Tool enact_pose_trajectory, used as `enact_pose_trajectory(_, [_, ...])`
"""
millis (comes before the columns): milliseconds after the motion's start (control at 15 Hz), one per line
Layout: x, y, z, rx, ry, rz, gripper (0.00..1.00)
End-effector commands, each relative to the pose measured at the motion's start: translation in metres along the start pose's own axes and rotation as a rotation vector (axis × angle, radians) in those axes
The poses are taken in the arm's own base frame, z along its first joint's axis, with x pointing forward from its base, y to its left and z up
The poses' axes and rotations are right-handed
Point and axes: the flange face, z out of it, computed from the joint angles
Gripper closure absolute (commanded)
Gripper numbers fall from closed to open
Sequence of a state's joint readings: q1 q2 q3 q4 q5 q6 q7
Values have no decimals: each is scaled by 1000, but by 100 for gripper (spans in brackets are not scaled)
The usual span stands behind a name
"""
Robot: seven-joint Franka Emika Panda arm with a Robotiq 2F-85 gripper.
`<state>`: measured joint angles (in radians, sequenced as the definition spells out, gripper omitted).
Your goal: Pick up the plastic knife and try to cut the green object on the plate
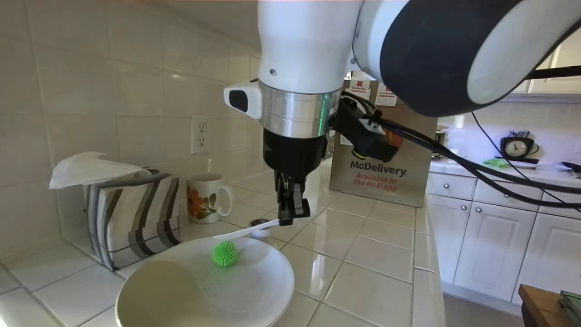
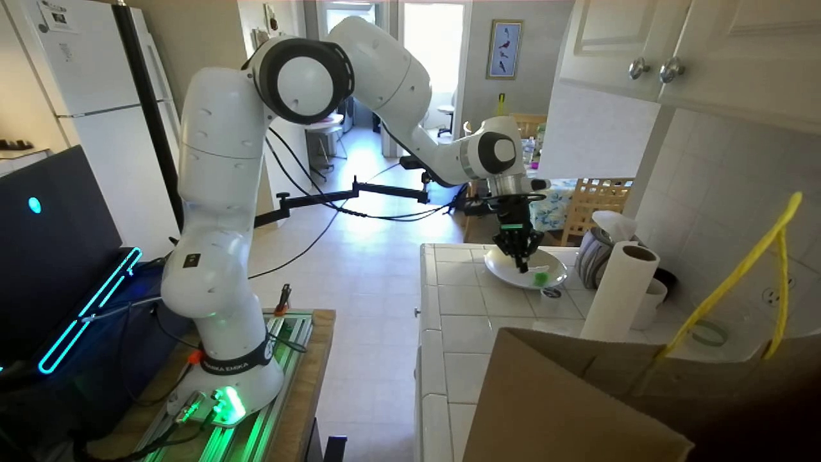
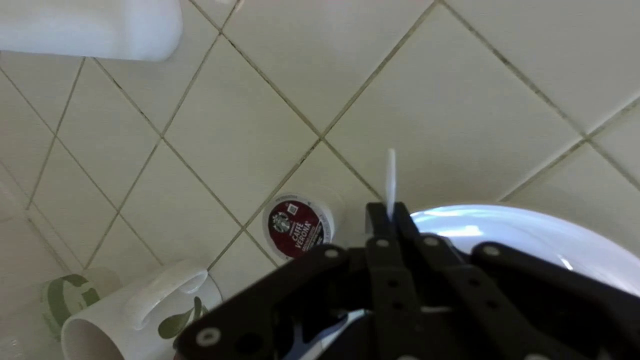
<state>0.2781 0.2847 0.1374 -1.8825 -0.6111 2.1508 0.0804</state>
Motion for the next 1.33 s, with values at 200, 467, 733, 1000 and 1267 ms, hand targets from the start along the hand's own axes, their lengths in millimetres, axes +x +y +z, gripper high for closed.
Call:
enact_pose_trajectory(200, [10, 0, 13, -12, 6, 6, 99])
enact_pose_trajectory(467, [14, 0, 13, -13, 11, 7, 99])
enact_pose_trajectory(733, [29, -2, 14, -9, 29, -4, 99])
enact_pose_trajectory(1000, [36, -7, 9, -6, 35, -5, 99])
enact_pose_trajectory(1267, [26, -14, -6, -9, 35, -1, 99])
